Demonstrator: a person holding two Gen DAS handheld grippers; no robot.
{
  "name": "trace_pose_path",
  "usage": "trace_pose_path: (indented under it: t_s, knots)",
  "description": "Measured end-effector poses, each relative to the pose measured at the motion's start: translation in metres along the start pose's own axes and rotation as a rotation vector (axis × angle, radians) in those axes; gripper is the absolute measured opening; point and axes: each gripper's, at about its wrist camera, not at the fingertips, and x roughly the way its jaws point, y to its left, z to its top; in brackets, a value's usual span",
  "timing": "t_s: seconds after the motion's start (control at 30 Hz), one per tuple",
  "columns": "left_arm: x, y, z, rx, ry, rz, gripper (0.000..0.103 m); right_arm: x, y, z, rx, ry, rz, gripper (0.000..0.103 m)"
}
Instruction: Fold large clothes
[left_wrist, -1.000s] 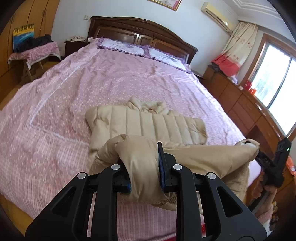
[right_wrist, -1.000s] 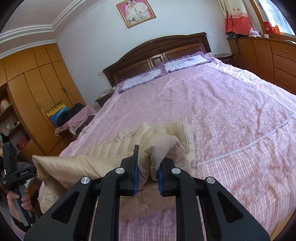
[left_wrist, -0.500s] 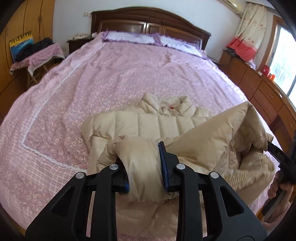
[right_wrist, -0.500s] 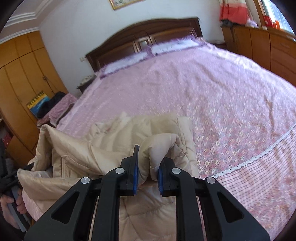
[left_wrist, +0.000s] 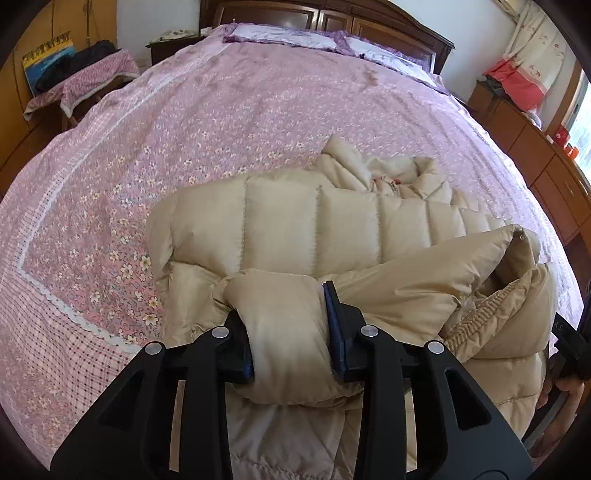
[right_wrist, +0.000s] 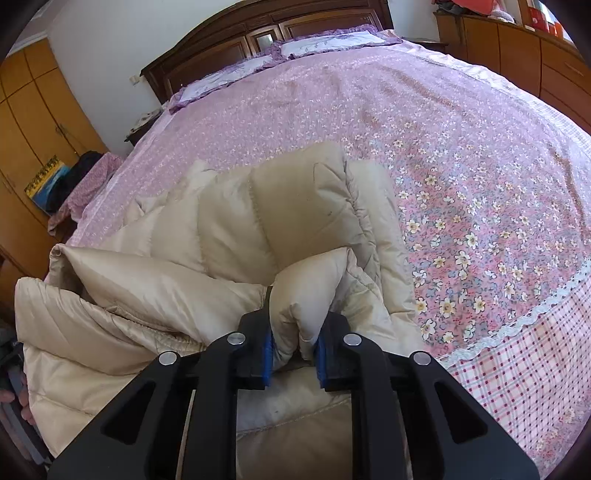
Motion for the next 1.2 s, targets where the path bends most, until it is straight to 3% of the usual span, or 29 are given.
trace_pose_path:
  t_s: [0.17,0.27,0.4,0.43,0.5,0.63,0.87,1.0,1.13,1.2]
  knots:
    - [-0.009,0.001,0.0,-0.018,0.005,-0.018,0.038,-0.01,-0.008,0.001,0.046,-0.004,0.058,0.026]
    - [-0.022,0.007,0.0,-0.037,0.022,-0.06,0.049,-0.023,-0.009,0.002,0.054,-0.018,0.083,0.035]
    - [-0.041,0.004,-0.005,-0.015,0.02,-0.101,0.07,-0.041,-0.01,0.005,0.061,-0.05,0.124,0.049]
    - [-0.044,0.004,-0.006,-0.01,0.018,-0.105,0.079,-0.045,-0.011,0.005,0.063,-0.055,0.132,0.054]
    - [-0.056,0.002,-0.008,0.007,-0.007,-0.078,0.085,-0.054,-0.014,0.005,0.07,-0.066,0.156,0.065]
    - [-0.074,0.007,-0.012,0.027,-0.033,-0.084,0.086,-0.075,-0.014,0.004,0.031,-0.098,0.155,0.068]
    - [-0.086,0.027,-0.02,0.04,-0.055,-0.017,0.087,-0.098,-0.014,-0.006,-0.105,-0.127,0.075,0.073]
    - [-0.077,0.033,-0.021,0.073,-0.05,0.018,0.09,-0.089,-0.021,-0.011,-0.148,-0.108,0.007,0.074]
    - [-0.048,0.03,-0.025,0.168,-0.009,0.056,0.091,-0.065,-0.025,-0.009,-0.182,-0.044,-0.075,0.074]
    - [-0.037,0.026,-0.023,0.212,-0.018,0.058,0.091,-0.057,-0.025,-0.007,-0.18,-0.035,-0.061,0.074]
